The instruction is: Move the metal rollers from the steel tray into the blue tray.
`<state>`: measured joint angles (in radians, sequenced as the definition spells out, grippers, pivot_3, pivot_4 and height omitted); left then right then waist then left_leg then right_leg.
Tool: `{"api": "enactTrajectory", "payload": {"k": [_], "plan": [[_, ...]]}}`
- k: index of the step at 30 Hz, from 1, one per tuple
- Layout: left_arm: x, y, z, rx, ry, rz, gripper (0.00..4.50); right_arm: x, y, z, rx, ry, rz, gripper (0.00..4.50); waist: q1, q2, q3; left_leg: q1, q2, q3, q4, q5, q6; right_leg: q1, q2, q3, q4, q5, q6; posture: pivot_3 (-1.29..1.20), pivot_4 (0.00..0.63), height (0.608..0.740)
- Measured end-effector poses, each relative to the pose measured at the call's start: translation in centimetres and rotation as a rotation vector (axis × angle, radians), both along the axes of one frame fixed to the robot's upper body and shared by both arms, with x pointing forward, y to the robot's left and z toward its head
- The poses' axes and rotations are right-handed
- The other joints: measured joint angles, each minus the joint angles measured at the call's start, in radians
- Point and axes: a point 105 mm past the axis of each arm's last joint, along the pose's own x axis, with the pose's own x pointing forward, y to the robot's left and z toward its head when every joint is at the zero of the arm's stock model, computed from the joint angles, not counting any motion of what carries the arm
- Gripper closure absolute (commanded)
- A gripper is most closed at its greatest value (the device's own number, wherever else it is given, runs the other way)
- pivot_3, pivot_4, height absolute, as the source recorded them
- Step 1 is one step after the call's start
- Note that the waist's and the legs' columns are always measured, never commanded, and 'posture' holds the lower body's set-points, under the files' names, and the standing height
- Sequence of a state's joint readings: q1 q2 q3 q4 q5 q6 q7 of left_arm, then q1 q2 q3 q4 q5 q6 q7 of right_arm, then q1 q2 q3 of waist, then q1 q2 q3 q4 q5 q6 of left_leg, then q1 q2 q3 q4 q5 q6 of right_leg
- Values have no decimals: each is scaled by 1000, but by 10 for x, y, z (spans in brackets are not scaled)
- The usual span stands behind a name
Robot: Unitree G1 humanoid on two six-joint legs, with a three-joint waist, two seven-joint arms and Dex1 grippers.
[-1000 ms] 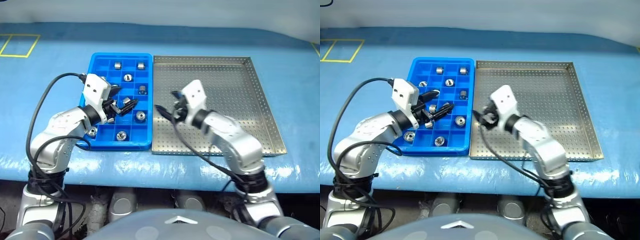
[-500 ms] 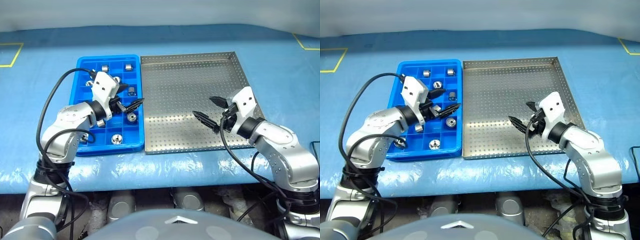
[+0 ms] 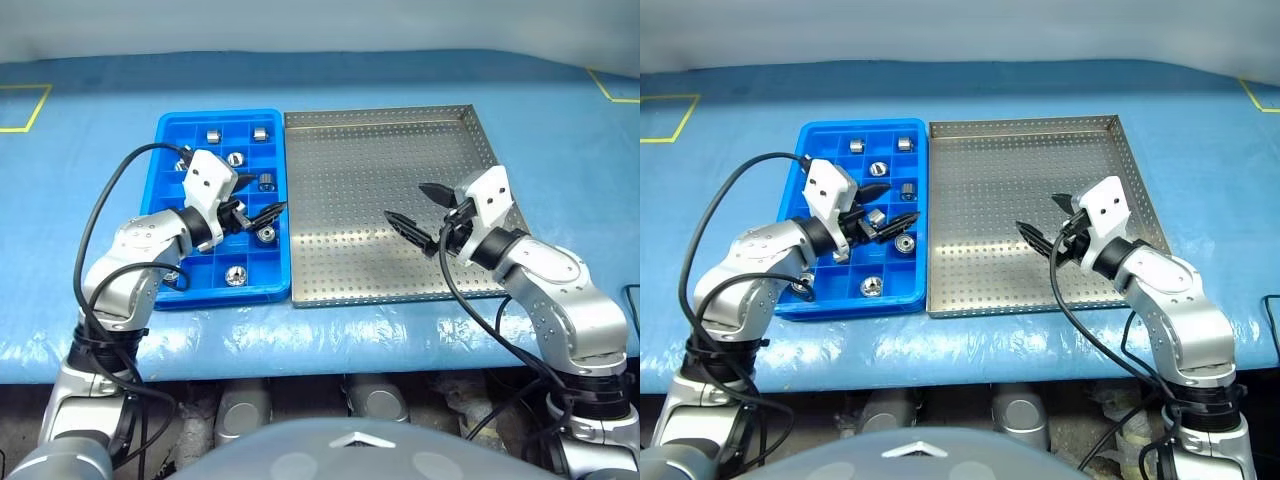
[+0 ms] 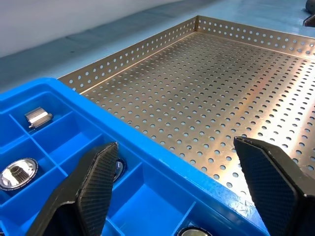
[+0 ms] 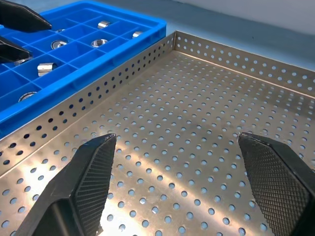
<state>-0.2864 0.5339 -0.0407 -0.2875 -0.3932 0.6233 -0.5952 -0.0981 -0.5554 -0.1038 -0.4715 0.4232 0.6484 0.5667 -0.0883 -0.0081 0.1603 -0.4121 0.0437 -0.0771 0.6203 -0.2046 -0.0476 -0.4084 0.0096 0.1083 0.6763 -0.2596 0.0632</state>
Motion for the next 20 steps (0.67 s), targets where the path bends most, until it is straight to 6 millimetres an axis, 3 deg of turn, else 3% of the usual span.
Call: {"api": "enactTrajectory", "payload": {"k": [10, 20], "plan": [[0, -6, 0, -20, -2, -8, 380, 1, -1, -1, -8, -14, -32, 342, -7, 0, 0, 0, 0, 0, 1, 0, 0, 0, 0, 0, 0, 0, 0, -170, 150, 740], [9, -8, 2, -25, -10, -18, 380, -1, 2, -2, 4, -39, -60, 342, -58, 0, 0, 0, 0, 1, 1, 0, 0, 0, 0, 1, 0, 0, 1, -252, 150, 740]]}}
